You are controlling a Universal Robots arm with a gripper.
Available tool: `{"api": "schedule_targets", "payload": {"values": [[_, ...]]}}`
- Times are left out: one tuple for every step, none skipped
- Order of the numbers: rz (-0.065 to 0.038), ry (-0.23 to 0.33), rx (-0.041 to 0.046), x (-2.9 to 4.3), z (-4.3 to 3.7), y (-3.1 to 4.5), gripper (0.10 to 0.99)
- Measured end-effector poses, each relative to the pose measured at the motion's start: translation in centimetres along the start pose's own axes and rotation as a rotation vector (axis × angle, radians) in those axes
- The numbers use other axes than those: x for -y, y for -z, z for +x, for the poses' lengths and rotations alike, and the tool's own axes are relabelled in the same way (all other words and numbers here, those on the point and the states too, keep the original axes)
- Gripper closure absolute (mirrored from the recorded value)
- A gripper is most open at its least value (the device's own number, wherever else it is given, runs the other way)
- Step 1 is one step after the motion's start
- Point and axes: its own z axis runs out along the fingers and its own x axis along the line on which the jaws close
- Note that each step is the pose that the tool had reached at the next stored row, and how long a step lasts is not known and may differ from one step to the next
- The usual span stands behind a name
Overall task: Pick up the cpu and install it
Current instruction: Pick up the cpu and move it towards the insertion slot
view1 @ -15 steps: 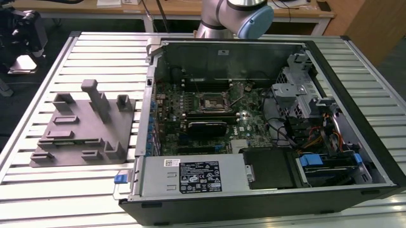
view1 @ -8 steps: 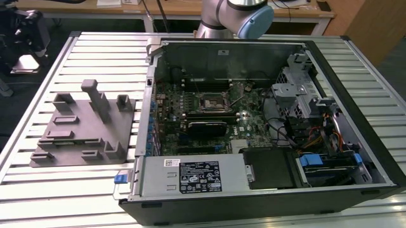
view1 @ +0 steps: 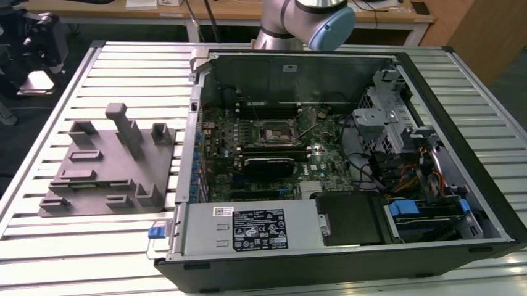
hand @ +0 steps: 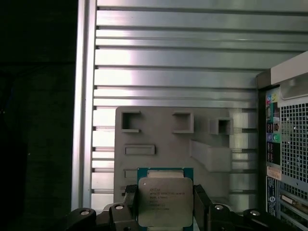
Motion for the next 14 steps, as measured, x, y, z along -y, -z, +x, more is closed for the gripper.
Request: {"api": "schedule_targets", "payload": {"values": [[0.0, 0.0, 0.0, -0.01, -0.05, 0.0, 0.541], [0.0, 0.0, 0.0001, -0.02, -0.1, -0.01, 0.541], [0.0, 0.0, 0.0001, -0.03, -0.15, -0.01, 0.541], [0.0, 0.0, 0.0001, -0.04, -0.2, -0.01, 0.541], [0.0, 0.0, 0.0001, -0.05, -0.25, -0.01, 0.541], [0.0, 0.0, 0.0001, -0.06, -0.3, -0.01, 0.541], [0.0, 0.0, 0.0001, -0.07, -0.35, -0.02, 0.541], [0.0, 0.0, 0.0001, -0.07, -0.4, -0.02, 0.541], [0.0, 0.0, 0.0001, -0.08, -0.46, -0.02, 0.541], [0.0, 0.0, 0.0, -0.09, -0.51, -0.02, 0.541], [0.0, 0.0, 0.0, -0.1, -0.57, -0.02, 0.541], [0.0, 0.0, 0.0, -0.11, -0.62, -0.02, 0.541], [0.0, 0.0, 0.0002, -0.12, -0.68, -0.03, 0.541], [0.0, 0.0, 0.0001, -0.14, -0.73, -0.03, 0.541]]}}
